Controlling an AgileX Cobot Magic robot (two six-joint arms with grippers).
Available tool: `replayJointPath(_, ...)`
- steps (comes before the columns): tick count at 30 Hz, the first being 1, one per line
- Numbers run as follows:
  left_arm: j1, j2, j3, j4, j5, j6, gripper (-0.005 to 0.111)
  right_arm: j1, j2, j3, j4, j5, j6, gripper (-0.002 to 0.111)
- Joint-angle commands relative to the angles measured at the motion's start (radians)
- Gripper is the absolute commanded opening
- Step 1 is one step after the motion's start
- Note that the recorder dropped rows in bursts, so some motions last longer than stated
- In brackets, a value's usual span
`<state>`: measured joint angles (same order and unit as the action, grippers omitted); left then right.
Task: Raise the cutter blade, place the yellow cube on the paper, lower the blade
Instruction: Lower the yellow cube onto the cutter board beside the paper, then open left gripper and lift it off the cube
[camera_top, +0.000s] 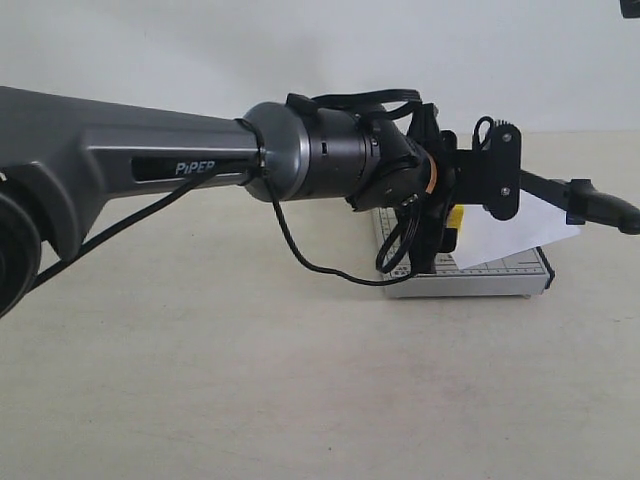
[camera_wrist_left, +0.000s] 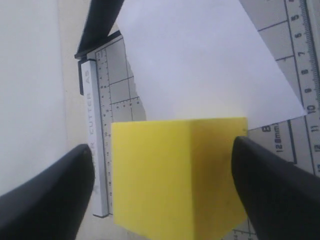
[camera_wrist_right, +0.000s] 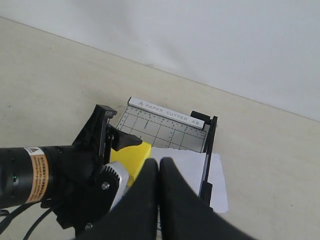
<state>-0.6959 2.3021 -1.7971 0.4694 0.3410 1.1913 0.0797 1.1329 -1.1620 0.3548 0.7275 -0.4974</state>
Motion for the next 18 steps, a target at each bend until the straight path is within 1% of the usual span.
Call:
replayJointPath(1, 0.003, -0.003, -0.006, -0.003, -0.017, -0.042, 0.074, 0.000, -0.005, -0.001, 0.001, -0.010, -0.011, 0.000)
replayJointPath(4, 0.003, -0.003, -0.006, -0.003, -0.026, -0.069, 0.074, 0.000, -0.005, -0.001, 0.001, -0.008, -0.011, 0.000)
replayJointPath(7, 0.003, -0.011, -0.006, 0.025, 0.011, -0.069, 0.074, 0.000, -0.005, -0.001, 0.001, -0.006, -0.011, 0.000)
replayJointPath(12, 0.003, -0.078, -0.006, 0.025, 0.012, -0.069, 0.074, 0.000, -0.005, -0.001, 0.001, -0.010, -0.011, 0.000)
replayJointPath(18, 0.003, -0.150, -0.006, -0.009, 0.094, -0.081, 0.074, 0.000, -0.005, -0.001, 0.001, -0.018, -0.011, 0.000)
